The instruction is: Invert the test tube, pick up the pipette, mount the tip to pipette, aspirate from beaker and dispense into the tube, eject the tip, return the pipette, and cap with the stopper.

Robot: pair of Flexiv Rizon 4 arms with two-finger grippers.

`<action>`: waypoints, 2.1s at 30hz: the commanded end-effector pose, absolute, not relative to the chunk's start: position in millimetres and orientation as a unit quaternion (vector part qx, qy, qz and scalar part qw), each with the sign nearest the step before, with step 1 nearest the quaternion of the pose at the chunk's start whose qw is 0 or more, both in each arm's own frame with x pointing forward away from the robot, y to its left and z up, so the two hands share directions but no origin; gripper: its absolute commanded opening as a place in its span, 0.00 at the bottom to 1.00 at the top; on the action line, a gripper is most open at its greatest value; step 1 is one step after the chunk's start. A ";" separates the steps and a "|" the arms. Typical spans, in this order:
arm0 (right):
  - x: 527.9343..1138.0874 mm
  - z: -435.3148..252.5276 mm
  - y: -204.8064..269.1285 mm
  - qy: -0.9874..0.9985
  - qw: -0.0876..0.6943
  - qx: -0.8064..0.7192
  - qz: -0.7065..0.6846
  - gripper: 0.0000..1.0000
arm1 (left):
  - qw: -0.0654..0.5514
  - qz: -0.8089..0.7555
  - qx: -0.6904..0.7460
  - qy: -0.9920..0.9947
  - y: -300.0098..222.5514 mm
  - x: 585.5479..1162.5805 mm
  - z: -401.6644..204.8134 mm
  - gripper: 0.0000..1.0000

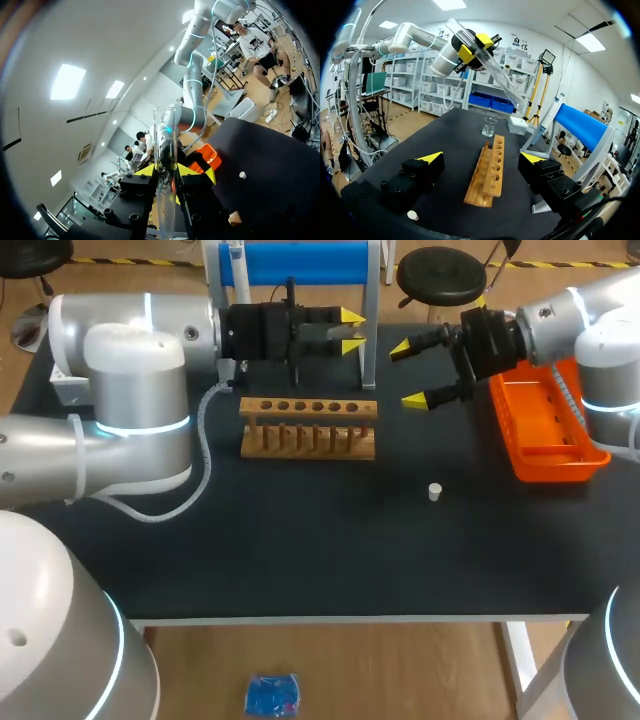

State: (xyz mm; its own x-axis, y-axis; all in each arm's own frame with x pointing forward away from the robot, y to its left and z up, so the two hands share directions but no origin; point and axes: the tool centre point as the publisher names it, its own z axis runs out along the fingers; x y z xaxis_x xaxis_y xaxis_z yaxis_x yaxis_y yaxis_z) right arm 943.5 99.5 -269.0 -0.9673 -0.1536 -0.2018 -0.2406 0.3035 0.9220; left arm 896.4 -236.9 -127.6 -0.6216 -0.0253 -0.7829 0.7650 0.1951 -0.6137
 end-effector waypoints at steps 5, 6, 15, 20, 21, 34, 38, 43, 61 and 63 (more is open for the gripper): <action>943.2 -268.7 99.2 0.807 0.038 -0.122 0.577 1.00 | 0.296 -0.581 0.209 0.729 -222.4 907.6 -121.1 0.00; 943.2 -268.7 99.2 0.807 0.038 -0.122 0.577 1.00 | 0.277 -0.581 0.189 0.742 -219.6 910.2 -119.8 0.00; 943.2 -268.7 99.2 0.807 0.038 -0.122 0.577 1.00 | 0.177 -0.613 0.065 0.767 -215.5 929.0 -130.5 0.00; 943.2 -268.7 99.2 0.807 0.038 -0.122 0.577 1.00 | 0.146 -0.635 0.015 0.759 -214.2 938.9 -148.4 0.00; 943.2 -268.7 99.2 0.807 0.038 -0.122 0.577 1.00 | 0.144 -0.635 0.009 0.759 -213.9 939.9 -149.9 0.00; 943.2 -268.7 99.2 0.807 0.038 -0.122 0.577 1.00 | 0.137 -0.661 -0.028 0.737 -204.5 954.7 -162.5 0.00; 943.2 -268.7 99.2 0.807 0.038 -0.122 0.577 1.00 | 0.133 -0.667 -0.032 0.733 -200.6 960.8 -168.5 0.00; 943.2 -268.7 99.2 0.807 0.038 -0.122 0.577 1.00 | 0.116 -0.692 -0.028 0.712 -200.1 966.0 -176.2 0.00; 943.2 -268.7 99.2 0.807 0.038 -0.122 0.577 1.00 | 0.077 -0.705 -0.015 0.705 -198.4 976.4 -201.3 0.00; 943.2 -268.7 99.2 0.807 0.038 -0.122 0.577 1.00 | 0.077 -0.705 -0.020 0.705 -197.5 976.7 -204.4 0.00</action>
State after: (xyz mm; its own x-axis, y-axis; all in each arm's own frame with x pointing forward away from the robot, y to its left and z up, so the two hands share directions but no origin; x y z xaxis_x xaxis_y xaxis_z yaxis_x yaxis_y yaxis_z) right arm 943.4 99.5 -268.9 -0.9673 -0.1534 -0.2019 -0.2406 0.3036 0.9219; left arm 974.4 -196.9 -200.7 -0.9869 -0.1392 -0.0812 0.0807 0.0091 -0.9967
